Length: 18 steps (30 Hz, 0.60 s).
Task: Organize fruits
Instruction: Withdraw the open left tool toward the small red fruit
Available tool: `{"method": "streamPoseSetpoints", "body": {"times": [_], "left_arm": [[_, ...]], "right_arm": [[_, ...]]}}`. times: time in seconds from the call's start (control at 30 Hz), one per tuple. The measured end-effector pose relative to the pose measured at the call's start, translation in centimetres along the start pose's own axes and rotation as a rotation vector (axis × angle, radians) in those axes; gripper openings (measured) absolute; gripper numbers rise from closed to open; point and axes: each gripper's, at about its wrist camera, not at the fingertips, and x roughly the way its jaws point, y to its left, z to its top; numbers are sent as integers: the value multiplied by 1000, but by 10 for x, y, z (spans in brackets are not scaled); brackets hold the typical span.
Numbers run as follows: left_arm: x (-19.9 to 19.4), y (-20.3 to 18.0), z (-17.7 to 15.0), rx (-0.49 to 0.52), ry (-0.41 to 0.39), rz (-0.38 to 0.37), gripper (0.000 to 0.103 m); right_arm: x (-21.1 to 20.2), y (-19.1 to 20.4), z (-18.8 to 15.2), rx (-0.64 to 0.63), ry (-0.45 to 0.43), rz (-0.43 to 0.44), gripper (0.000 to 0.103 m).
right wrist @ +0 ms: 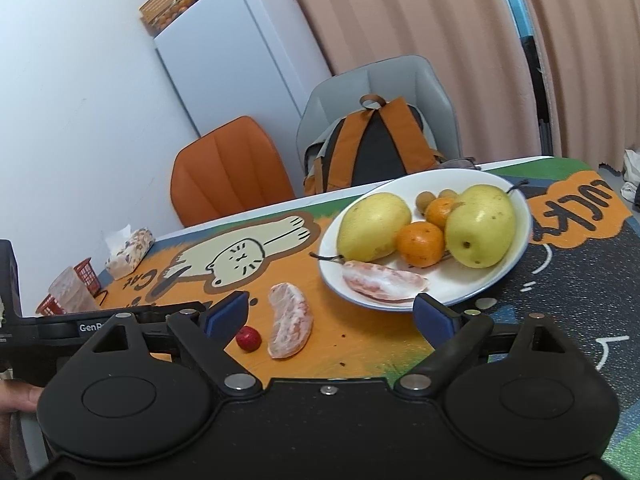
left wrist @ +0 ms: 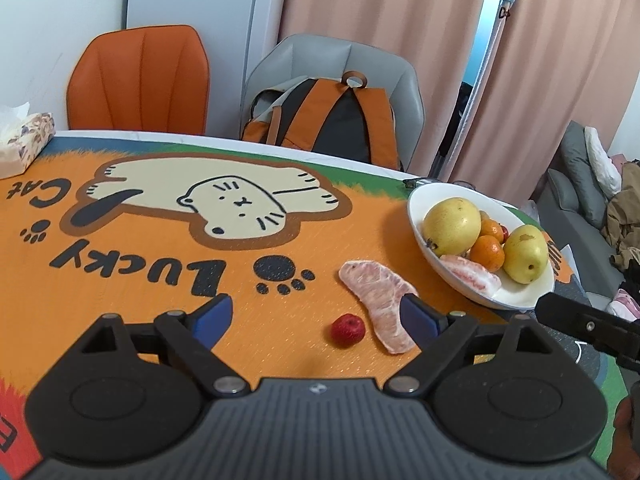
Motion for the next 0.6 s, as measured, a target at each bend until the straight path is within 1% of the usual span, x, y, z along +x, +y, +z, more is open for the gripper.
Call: {"method": "streamPoseSetpoints", "body": {"times": [0.33, 0.43, 0.6], "left_arm": [[7, 15, -10, -31, 6, -10, 90], [9, 16, -12, -16, 3, -23, 89], [13, 15, -16, 6, 12, -36, 87]], "right_arm": [[17, 22, 0, -52, 36, 13, 86], [24, 30, 0, -79, 50, 17, 82], [36, 33, -1, -83, 69, 25, 72]]}}
